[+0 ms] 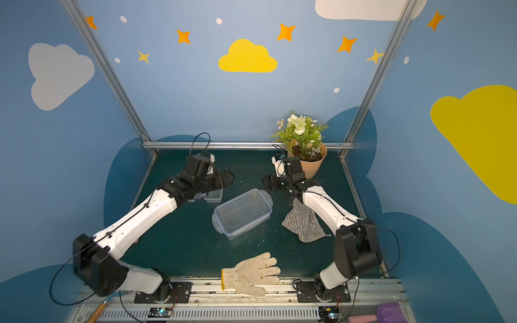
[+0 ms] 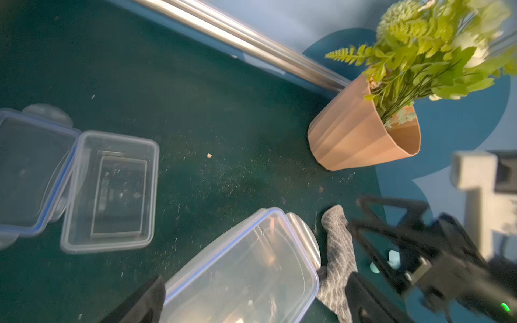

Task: Wipe the insides of the lunch boxes
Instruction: Adjust the lunch box at the center of the board.

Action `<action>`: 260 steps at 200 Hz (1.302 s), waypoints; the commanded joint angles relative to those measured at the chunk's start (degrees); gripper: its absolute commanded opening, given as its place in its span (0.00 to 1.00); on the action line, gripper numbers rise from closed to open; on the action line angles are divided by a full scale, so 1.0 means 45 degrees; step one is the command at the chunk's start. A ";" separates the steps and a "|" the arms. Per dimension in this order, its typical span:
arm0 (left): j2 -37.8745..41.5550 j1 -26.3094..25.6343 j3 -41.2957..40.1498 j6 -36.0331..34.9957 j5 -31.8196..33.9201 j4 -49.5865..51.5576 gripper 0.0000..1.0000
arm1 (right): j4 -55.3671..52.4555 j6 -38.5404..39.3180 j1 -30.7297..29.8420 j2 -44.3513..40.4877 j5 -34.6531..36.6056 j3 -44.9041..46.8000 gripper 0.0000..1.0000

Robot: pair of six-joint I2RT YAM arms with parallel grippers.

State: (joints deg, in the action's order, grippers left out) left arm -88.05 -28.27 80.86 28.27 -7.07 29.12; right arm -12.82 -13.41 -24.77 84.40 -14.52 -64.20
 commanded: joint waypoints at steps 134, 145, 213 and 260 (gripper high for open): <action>-0.6323 0.0247 0.2930 -0.4038 -0.4234 0.4740 1.00 | 0.5359 -0.8019 -0.3923 -0.1089 -0.0975 0.5912 0.83; -0.6136 0.0223 0.2390 -0.3795 -0.4418 0.4432 1.00 | 0.5311 -0.7964 -0.3576 -0.1072 -0.0895 0.5816 0.83; -0.3830 -0.0494 -0.1874 -0.0333 -0.5807 0.0877 1.00 | 0.5418 -0.7101 -0.1448 -0.0675 -0.1571 0.4941 0.82; -0.2907 -0.1191 -0.3370 0.2392 -0.5442 -0.1201 1.00 | 0.7063 -0.7129 -0.0790 0.0813 -0.2885 0.4578 0.82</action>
State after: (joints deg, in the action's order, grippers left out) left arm -101.86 -32.29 67.99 30.92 -32.71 29.23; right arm 12.03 -46.28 -28.99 86.02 -22.04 -41.50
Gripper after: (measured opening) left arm 0.998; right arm 0.819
